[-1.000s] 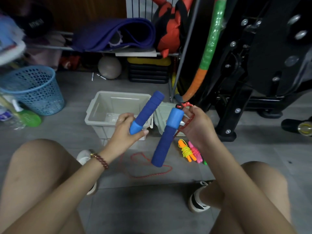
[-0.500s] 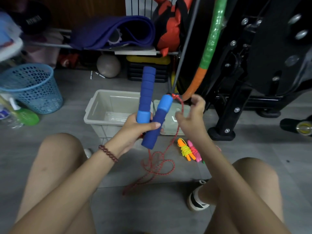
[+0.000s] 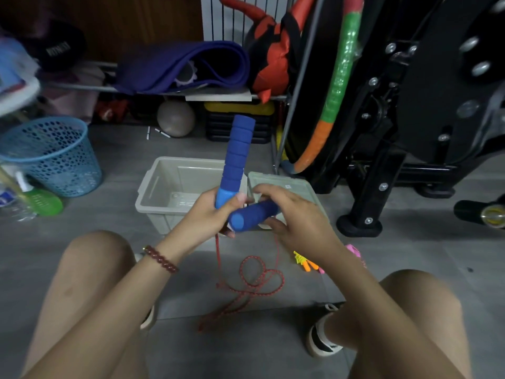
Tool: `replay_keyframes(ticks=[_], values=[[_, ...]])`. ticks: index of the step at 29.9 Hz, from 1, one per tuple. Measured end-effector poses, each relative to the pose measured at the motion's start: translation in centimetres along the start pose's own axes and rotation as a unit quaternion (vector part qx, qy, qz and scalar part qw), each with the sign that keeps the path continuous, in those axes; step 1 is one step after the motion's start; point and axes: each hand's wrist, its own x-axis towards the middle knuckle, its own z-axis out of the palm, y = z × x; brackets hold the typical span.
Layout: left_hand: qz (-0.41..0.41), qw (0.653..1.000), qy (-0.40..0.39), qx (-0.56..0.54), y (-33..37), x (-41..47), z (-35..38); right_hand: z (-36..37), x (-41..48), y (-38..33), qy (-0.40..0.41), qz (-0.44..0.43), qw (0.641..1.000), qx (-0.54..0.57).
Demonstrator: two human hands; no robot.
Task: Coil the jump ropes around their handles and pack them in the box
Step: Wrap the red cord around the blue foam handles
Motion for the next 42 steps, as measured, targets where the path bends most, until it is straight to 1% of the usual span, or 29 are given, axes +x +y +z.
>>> replay_keyframes(ticks=[1, 2, 3, 4, 5, 6, 9, 12, 13, 16, 19, 23, 24, 25, 26, 27, 28, 29, 30, 31, 32, 33, 34, 36, 38, 40, 42], values=[[0.004, 1.000, 0.004, 0.003, 0.0, 0.1, -0.2, 0.0, 0.0, -0.1, 0.001, 0.027, 0.998, 0.056], [0.013, 1.000, 0.008, 0.010, -0.3, 0.2, -0.5, 0.0, 0.1, -0.3, 0.000, 0.061, 0.989, 0.135], [0.030, 0.999, 0.013, 0.030, -0.5, 0.2, -0.7, 0.0, 0.2, -0.6, 0.001, 0.102, 0.967, 0.232], [0.047, 0.997, 0.009, 0.059, -0.8, 0.2, -0.8, 0.0, 0.4, -1.1, 0.006, 0.140, 0.935, 0.327], [0.060, 0.995, -0.005, 0.075, -1.0, 0.2, -0.8, 0.2, 0.5, -1.4, 0.017, 0.166, 0.903, 0.396], [0.067, 0.995, -0.024, 0.073, -1.3, 0.1, -0.6, 0.3, 0.5, -1.6, 0.029, 0.181, 0.885, 0.429], [0.078, 0.994, -0.064, 0.037, -1.4, -0.3, 0.2, 0.5, 0.5, -2.0, 0.047, 0.177, 0.880, 0.438], [0.074, 0.995, -0.063, 0.020, -1.5, -0.3, 0.1, 0.5, 0.5, -2.1, 0.043, 0.171, 0.879, 0.444], [0.067, 0.996, -0.063, 0.019, -1.6, -0.3, -0.1, 0.6, 0.4, -2.2, 0.038, 0.175, 0.875, 0.450], [0.050, 0.996, -0.073, 0.029, -2.0, -0.2, -0.5, 1.0, 0.2, -2.6, 0.042, 0.210, 0.845, 0.490], [0.038, 0.995, -0.085, 0.038, -2.3, -0.5, -0.6, 1.0, 0.1, -2.3, 0.085, 0.219, 0.850, 0.471], [0.018, 0.994, -0.101, 0.045, -2.4, -0.6, -0.9, 0.7, 0.0, -2.2, 0.066, 0.225, 0.836, 0.496], [0.012, 0.993, -0.106, 0.050, -2.4, -0.6, -1.1, 0.7, 0.0, -2.4, 0.068, 0.229, 0.837, 0.492], [0.007, 0.992, -0.109, 0.057, -2.3, -0.6, -1.3, 0.7, 0.0, -2.4, 0.076, 0.231, 0.856, 0.456], [-0.002, 0.992, -0.106, 0.064, -2.3, -0.6, -1.5, 0.5, -0.2, -2.1, 0.093, 0.217, 0.895, 0.378], [-0.012, 0.992, -0.101, 0.072, -2.2, -0.5, -1.8, 0.1, -0.2, -1.7, 0.105, 0.173, 0.941, 0.273], [-0.022, 0.991, -0.097, 0.085, -2.2, -0.6, -2.1, -0.3, -0.3, -1.0, 0.107, 0.100, 0.978, 0.148], [-0.032, 0.989, -0.101, 0.100, -2.1, -0.6, -2.5, -0.7, -0.3, -0.3, 0.105, 0.016, 0.994, 0.012], [-0.041, 0.986, -0.116, 0.115, -2.0, -0.6, -2.8, -0.9, -0.3, 0.2, 0.094, -0.052, 0.988, -0.110], [-0.050, 0.981, -0.140, 0.129, -2.0, -0.7, -3.0, -0.8, -0.4, 0.4, 0.075, -0.094, 0.971, -0.204], [-0.059, 0.975, -0.163, 0.137, -1.9, -0.9, -3.1, -0.2, -0.5, 0.3, 0.053, -0.116, 0.955, -0.267], [-0.067, 0.971, -0.182, 0.141, -1.9, -1.1, -3.0, 0.8, -0.7, 0.1, 0.039, -0.126, 0.946, -0.298], [-0.075, 0.967, -0.197, 0.146, -1.8, -1.3, -3.1, 1.6, -0.8, -0.4, 0.044, -0.131, 0.942, -0.305], [-0.098, 0.958, -0.219, 0.159, -1.5, -1.6, -3.7, 2.9, -0.7, -1.2, 0.074, -0.152, 0.940, -0.296], [-0.133, 0.946, -0.253, 0.154, -1.2, -2.0, -4.7, 3.2, -0.4, -1.5, 0.076, -0.186, 0.938, -0.283], [-0.162, 0.933, -0.290, 0.140, -1.0, -2.1, -5.4, 3.1, -0.1, -1.7, 0.045, -0.207, 0.945, -0.251], [-0.187, 0.921, -0.321, 0.120, -1.2, -2.3, -5.5, 3.4, -0.1, -1.8, 0.003, -0.205, 0.954, -0.221]])
